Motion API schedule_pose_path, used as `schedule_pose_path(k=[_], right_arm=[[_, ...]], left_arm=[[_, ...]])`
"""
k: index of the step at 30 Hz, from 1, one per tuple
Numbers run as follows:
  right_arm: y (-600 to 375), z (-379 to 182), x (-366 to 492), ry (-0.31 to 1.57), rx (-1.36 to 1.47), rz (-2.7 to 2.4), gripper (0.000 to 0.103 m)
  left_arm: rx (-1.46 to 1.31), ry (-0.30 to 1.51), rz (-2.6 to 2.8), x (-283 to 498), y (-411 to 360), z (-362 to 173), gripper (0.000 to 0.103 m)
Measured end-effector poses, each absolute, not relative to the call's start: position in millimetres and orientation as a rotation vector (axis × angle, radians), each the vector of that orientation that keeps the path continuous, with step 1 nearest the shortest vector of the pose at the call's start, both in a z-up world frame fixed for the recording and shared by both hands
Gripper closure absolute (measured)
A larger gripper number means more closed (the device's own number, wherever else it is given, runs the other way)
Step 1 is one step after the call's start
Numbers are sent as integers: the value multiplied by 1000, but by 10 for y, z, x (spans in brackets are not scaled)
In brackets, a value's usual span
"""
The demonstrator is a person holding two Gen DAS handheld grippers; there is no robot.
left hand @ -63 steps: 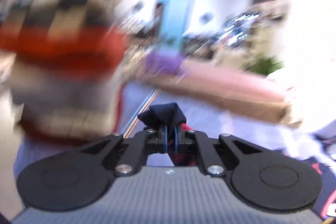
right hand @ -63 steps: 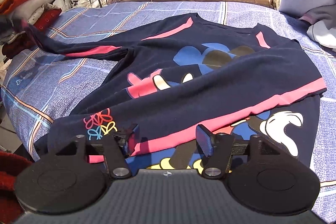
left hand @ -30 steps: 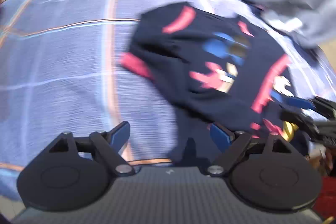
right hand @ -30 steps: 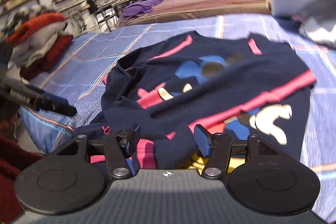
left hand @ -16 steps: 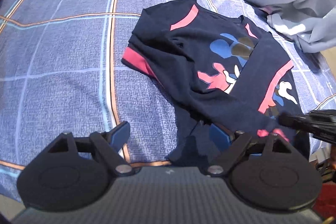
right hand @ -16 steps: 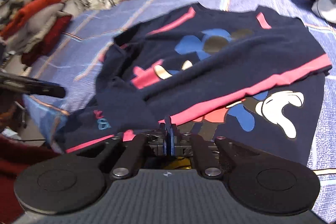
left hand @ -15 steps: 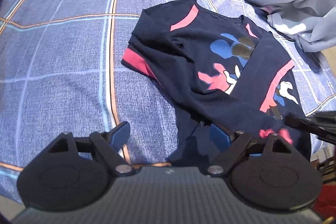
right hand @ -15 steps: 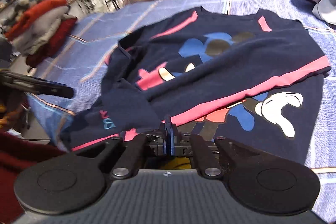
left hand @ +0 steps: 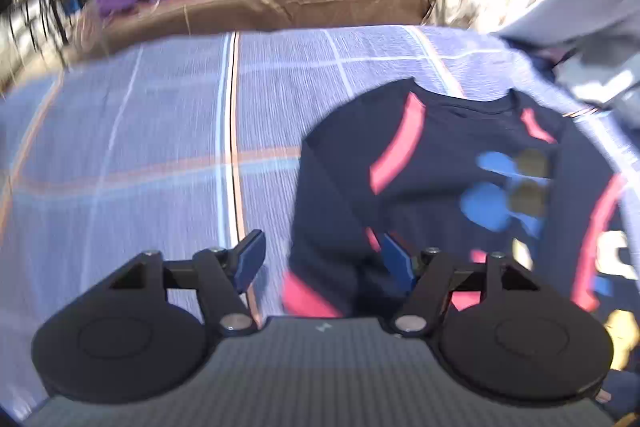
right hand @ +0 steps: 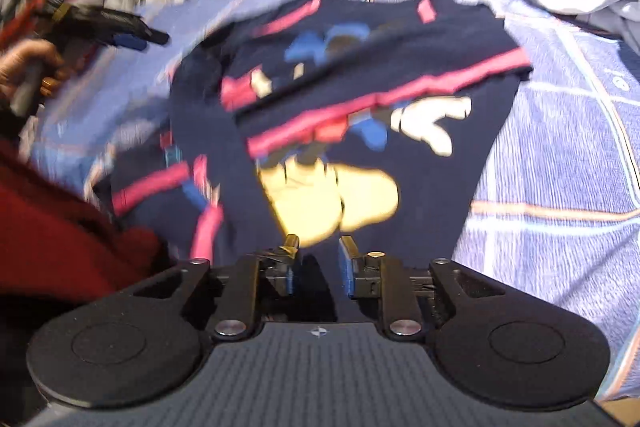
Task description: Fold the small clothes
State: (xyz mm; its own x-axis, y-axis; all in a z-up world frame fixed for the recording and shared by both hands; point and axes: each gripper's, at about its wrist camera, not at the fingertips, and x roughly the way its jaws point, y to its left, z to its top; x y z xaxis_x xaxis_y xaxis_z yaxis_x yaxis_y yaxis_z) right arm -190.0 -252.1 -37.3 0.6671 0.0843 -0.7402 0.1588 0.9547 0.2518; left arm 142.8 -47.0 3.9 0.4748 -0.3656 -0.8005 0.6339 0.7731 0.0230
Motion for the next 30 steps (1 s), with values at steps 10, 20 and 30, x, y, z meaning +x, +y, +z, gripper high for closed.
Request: schedule_pose_path(k=[10, 20, 30], right_arm=[[-2466, -402, -1803, 810, 386, -30, 55], [-2513, -481, -1950, 796, 467, 20, 35], [-2519, -526, -1930, 835, 520, 127, 95]], left_arm=[[558, 1018, -496, 2298, -1431, -598, 71], [475, 1045, -555, 2395, -1563, -458, 101], [363, 1085, -586, 2610, -1885, -147, 101]])
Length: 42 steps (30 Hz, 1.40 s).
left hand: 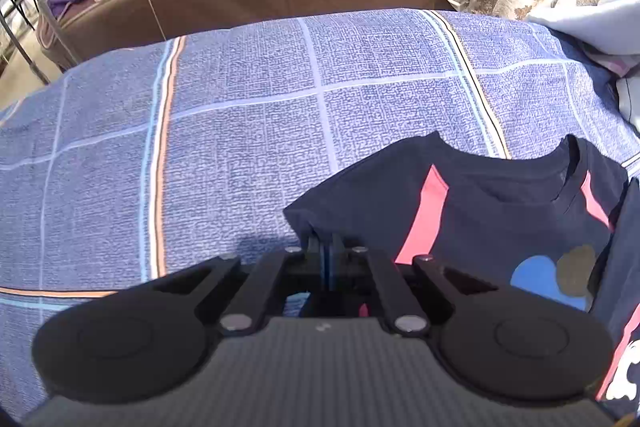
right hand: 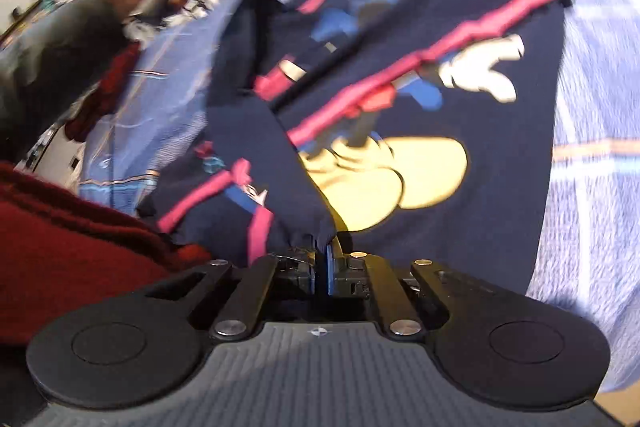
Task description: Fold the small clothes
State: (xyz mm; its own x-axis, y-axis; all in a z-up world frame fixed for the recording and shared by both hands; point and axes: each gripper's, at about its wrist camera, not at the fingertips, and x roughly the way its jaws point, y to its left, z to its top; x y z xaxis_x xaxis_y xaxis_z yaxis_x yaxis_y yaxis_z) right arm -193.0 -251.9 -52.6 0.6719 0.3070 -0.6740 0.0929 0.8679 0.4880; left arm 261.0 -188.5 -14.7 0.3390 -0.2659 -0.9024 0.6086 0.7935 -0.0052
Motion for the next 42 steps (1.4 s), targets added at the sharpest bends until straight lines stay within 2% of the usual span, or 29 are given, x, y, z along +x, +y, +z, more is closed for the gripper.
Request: schedule_pose_path(k=[5, 8, 12, 16, 18, 19, 20, 21, 22, 24, 26, 27, 29, 30, 31, 34, 36, 38, 42], right_arm=[[-2951, -316, -2298, 753, 605, 10, 97], [-3202, -533, -2425, 800, 700, -40, 96], [-3162, -735, -2363, 841, 695, -82, 96], [-3218, -838, -2342, 811, 712, -141, 96], [-3223, -853, -2368, 812, 717, -137, 96], [-3215, -849, -2378, 811, 712, -135, 96], [-3221, -846, -2396, 812, 704, -135, 97], [-3224, -847, -2412, 813, 704, -138, 99], [-3270, -874, -2389, 811, 722, -146, 101], [-3291, -863, -2379, 808, 755, -166, 101], [-3236, -764, -2364, 801, 695, -194, 87], [-3181, -676, -2361, 793, 625, -225, 75], [-3044, -468, -2349, 769, 448, -336, 26], [-2993, -374, -2352, 738, 397, -361, 23], [-2969, -305, -2345, 712, 392, -354, 26], [-2910, -194, -2161, 673, 467, -213, 32], [-2800, -212, -1960, 668, 499, -127, 33], [-2646, -318, -1671, 679, 570, -36, 39], [-2290, -597, -1149, 772, 717, 96, 41]], left_arm=[[325, 1114, -554, 2758, -2016, -179, 101], [267, 1149, -536, 2845, -2118, -266, 101], [375, 1073, -472, 2848, -2344, -387, 100], [354, 1047, -459, 2846, -2344, -376, 90], [336, 1018, -453, 2837, -2258, -313, 68], [334, 1002, -461, 2832, -2197, -271, 60], [339, 985, -465, 2825, -2128, -228, 44], [350, 967, -459, 2798, -2051, -183, 33], [358, 945, -458, 2749, -1960, -132, 29], [369, 901, -503, 2577, -1737, -19, 13], [402, 866, -591, 2261, -1469, 56, 5], [431, 855, -637, 2067, -1324, 73, 5], [475, 852, -704, 1645, -997, 46, 5], [477, 868, -741, 1450, -832, 15, 5], [469, 897, -780, 1257, -660, -23, 6], [410, 982, -851, 793, -197, -135, 22], [379, 1030, -874, 516, -7, -205, 44], [410, 1028, -900, 238, 101, -250, 54], [488, 984, -918, -197, 104, -332, 58]])
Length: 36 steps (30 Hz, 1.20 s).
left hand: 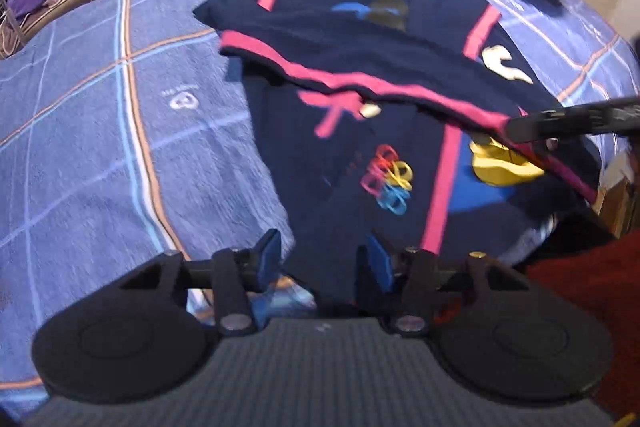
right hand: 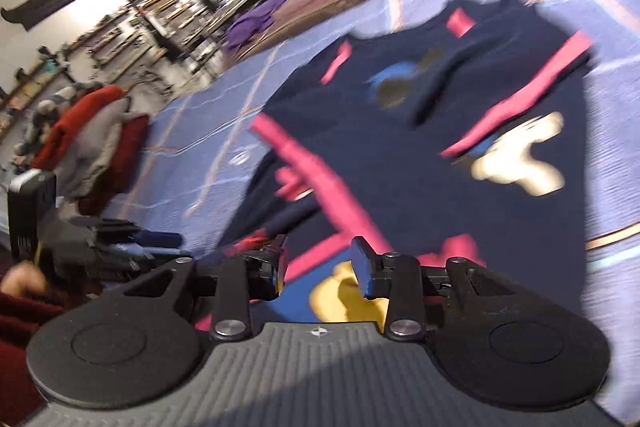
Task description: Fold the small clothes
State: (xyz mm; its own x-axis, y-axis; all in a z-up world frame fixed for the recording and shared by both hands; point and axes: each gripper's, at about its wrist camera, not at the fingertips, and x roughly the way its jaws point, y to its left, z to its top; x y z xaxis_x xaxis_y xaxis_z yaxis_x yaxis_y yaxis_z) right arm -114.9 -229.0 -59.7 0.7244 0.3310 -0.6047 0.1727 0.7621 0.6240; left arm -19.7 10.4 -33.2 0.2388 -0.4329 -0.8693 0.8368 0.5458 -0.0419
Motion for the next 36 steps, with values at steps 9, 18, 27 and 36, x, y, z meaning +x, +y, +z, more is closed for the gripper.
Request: schedule_pose_path(k=[9, 18, 27, 36], right_arm=[[-2009, -912, -951, 867, 935, 135, 46], [-2102, -864, -1254, 855, 1020, 194, 98], [-2147, -665, -1318, 885, 820, 142, 60], [-1900, -534, -1124, 852, 442, 161, 60]], left_arm=[[507, 1009, -889, -426, 218, -461, 58], [501, 957, -906, -412, 211, -267, 57], [501, 945, -982, -454, -88, -287, 58], [521, 1035, -952, -426, -171, -650, 61]])
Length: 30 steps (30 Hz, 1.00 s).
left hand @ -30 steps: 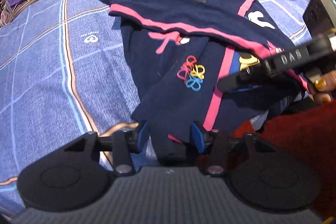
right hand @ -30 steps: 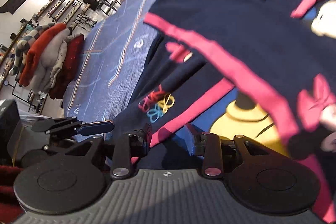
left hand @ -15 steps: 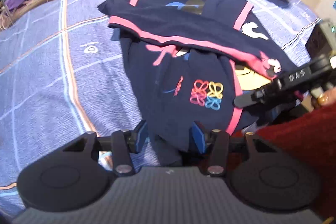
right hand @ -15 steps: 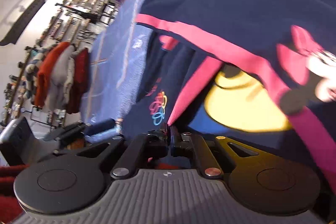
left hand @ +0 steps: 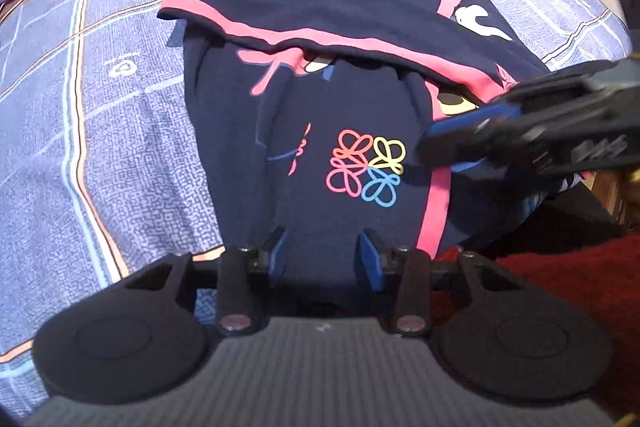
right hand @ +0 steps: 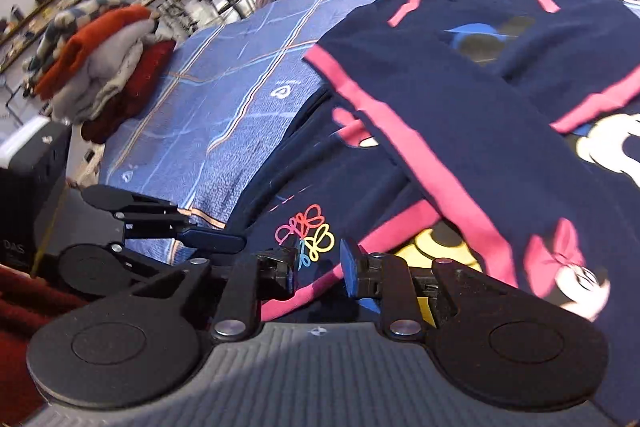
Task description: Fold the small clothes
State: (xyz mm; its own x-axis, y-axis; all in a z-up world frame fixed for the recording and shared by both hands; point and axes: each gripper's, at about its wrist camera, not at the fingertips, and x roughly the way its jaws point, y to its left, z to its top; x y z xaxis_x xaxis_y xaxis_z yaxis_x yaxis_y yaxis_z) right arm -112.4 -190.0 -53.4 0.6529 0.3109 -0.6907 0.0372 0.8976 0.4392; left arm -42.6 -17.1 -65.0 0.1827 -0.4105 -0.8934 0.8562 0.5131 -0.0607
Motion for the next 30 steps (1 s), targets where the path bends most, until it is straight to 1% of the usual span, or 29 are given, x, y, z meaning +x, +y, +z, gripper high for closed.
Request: schedule_pose_path(k=[1, 4, 5, 6, 7, 8, 9, 10, 11, 13, 17, 20, 24, 30], right_arm=[[-1893, -600, -1084, 885, 429, 152, 58], [-1863, -624, -1008, 885, 435, 155, 57], [-1885, -605, -1037, 881, 442, 159, 57], [-1913, -586, -1069, 872, 455, 159, 56], [-1956, -556, -1113, 858, 469, 156, 54], [-1997, -510, -1172, 830, 481, 151, 50], [-2035, -456, -1232, 799, 487, 136, 47], [-2045, -416, -1271, 770, 486, 104, 38], [-2115, -373, -1342, 752, 484, 72, 26], [-2289, -317, -1509, 718, 476, -3, 16], [-2676, -303, -1820, 723, 486, -175, 16], [-2846, -347, -2022, 750, 509, -246, 14], [-2924, -449, -2257, 787, 562, -262, 14], [-2935, -584, -2446, 818, 623, -277, 14]], left_arm=[[526, 1033, -952, -429, -174, -655, 61], [515, 1039, -961, -427, -169, -657, 55], [507, 1043, -964, -424, -164, -648, 52], [495, 1051, -970, -413, -159, -629, 47], [480, 1059, -977, -400, -145, -600, 43], [466, 1059, -981, -386, -120, -556, 37], [449, 1046, -985, -373, -85, -500, 34], [428, 1027, -984, -357, -40, -440, 33], [412, 1011, -973, -334, 9, -383, 33], [388, 992, -940, -272, 113, -301, 33], [344, 1006, -863, -147, 339, -327, 38], [316, 1063, -852, -132, 445, -435, 39], [192, 1158, -919, -164, 536, -569, 39], [194, 1183, -915, -198, 448, -671, 43]])
